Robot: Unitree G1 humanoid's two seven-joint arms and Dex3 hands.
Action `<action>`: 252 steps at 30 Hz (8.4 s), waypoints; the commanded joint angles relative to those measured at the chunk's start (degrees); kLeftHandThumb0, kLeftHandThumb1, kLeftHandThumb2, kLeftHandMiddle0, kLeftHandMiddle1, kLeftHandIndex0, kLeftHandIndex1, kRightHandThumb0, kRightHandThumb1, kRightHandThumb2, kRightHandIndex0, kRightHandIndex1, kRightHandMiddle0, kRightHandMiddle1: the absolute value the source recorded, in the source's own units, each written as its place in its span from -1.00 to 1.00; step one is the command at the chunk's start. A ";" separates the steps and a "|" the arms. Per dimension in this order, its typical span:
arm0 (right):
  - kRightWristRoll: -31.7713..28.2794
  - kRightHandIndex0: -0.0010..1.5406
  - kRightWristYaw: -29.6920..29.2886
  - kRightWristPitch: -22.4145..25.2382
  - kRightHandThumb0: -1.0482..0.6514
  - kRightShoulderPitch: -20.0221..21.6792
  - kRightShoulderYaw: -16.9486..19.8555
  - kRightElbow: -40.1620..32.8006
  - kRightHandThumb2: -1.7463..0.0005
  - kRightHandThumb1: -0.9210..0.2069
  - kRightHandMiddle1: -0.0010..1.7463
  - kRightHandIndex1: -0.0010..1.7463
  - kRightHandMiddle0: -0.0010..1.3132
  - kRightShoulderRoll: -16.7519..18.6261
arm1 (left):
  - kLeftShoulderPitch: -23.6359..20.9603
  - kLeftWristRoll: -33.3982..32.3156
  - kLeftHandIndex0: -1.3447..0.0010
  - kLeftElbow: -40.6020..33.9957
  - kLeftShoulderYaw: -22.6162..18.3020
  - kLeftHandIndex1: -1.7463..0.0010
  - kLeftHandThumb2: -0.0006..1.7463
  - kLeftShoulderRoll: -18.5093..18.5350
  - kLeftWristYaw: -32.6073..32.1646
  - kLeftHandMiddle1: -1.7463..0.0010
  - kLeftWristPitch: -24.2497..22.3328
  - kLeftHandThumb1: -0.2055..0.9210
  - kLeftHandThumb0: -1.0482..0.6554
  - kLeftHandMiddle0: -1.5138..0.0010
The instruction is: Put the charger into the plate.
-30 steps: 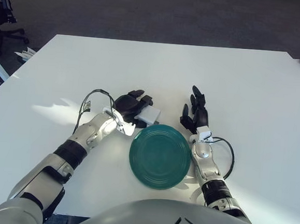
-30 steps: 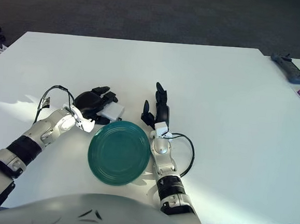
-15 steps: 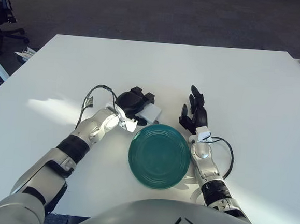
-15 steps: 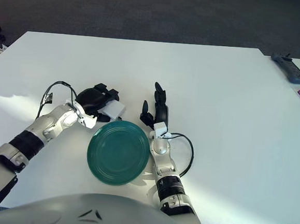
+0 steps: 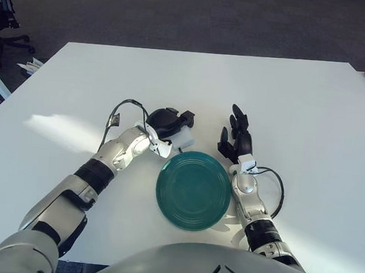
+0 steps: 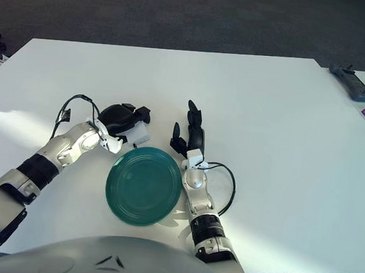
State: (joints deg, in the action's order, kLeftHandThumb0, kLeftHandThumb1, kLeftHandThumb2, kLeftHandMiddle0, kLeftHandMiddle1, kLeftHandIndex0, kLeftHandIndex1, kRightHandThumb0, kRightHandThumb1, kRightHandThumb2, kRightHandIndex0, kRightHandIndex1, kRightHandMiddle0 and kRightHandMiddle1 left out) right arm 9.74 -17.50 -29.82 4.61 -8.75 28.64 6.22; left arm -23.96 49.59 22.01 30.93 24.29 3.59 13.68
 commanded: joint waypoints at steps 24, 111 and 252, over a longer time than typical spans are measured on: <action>-0.02 -0.76 -0.37 0.27 -0.85 -10.96 -0.17 8.37 0.04 -1.00 -0.59 -1.00 -1.00 0.81 | 4.00 -1.18 -0.09 -2.26 0.98 -1.00 1.00 0.03 5.10 -0.83 -3.83 -0.84 0.23 -0.26; -0.24 -0.82 -2.17 -2.56 -0.88 -8.92 0.09 13.16 0.00 -1.00 -0.58 -0.99 -1.00 -0.30 | 5.12 -0.82 0.00 -22.44 -6.23 -1.00 0.94 2.51 4.97 -0.96 -6.04 -0.68 0.23 -0.12; 16.81 -0.65 -10.21 19.57 -0.76 -25.92 -7.14 -27.26 -0.05 -1.00 -0.46 -1.00 -1.00 -3.31 | 23.06 8.02 1.00 -52.73 -10.41 0.88 -0.16 2.43 12.88 1.00 6.29 1.00 -0.96 0.98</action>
State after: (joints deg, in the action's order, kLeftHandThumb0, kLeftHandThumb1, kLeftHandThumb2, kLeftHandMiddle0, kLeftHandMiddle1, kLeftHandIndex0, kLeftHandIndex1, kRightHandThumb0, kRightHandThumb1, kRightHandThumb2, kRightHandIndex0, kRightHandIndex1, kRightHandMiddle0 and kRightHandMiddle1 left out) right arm 24.57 -27.48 -11.66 -15.27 -15.46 3.25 4.46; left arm -1.07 57.16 -31.14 21.58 26.52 18.50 19.36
